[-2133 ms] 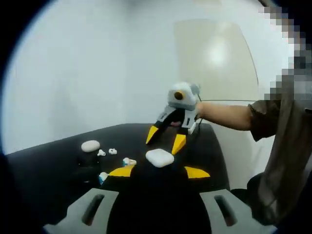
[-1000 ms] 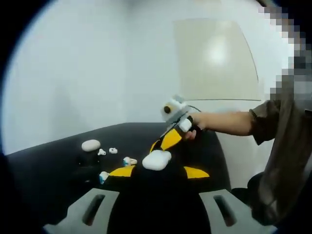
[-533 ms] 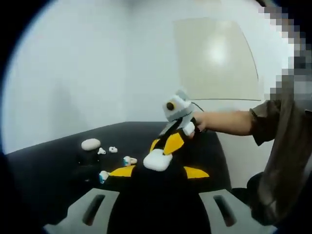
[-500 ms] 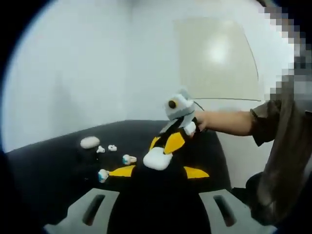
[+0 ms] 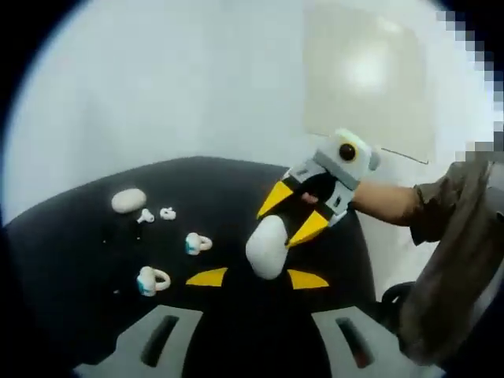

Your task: Pick up three earphones and place each one into its charging case using tactile feedback, ensure that each earphone is properly inserted and securely positioned inside the case.

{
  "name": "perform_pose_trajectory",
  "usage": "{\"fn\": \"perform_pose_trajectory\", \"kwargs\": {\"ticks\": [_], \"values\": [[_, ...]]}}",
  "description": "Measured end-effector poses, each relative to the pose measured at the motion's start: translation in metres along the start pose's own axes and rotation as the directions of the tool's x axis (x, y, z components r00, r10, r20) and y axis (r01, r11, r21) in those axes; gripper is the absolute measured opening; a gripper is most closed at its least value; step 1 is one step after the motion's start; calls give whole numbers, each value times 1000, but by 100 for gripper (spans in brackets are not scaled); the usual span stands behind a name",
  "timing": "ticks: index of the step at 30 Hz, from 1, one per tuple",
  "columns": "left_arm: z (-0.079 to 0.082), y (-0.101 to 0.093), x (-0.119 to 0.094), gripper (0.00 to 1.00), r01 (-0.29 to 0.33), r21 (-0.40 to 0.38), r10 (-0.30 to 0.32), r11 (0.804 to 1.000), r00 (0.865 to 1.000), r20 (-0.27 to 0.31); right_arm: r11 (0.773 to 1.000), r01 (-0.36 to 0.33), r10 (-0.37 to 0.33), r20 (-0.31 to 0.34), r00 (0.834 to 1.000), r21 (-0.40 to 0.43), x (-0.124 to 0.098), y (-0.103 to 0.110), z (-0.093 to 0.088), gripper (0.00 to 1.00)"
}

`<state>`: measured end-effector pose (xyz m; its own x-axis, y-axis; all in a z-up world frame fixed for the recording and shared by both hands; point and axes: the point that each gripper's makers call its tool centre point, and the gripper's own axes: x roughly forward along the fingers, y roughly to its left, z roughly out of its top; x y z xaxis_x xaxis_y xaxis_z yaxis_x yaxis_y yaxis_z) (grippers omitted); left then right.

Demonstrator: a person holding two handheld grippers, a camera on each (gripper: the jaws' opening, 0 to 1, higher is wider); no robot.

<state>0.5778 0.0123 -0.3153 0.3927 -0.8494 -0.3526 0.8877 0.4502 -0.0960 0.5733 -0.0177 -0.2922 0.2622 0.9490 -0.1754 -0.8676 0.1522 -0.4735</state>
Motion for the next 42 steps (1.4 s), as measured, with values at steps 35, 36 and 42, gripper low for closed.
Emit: {"fn": "perform_pose_trajectory", "kwargs": {"ticks": [35,36,42], "values": [[5,-14,11,13,87,140,-103,986,989,110,974,-169,145,-159,977,-151,12,7,9,18],[5,-13,11,13,87,139,-102,986,989,106,975,-163,142,-141,980,-153,15,8,12,18],[5,-14,11,13,89,146,-105,985,989,107,971,-196,174,-158,972,-136,16,9,13,18]]}}
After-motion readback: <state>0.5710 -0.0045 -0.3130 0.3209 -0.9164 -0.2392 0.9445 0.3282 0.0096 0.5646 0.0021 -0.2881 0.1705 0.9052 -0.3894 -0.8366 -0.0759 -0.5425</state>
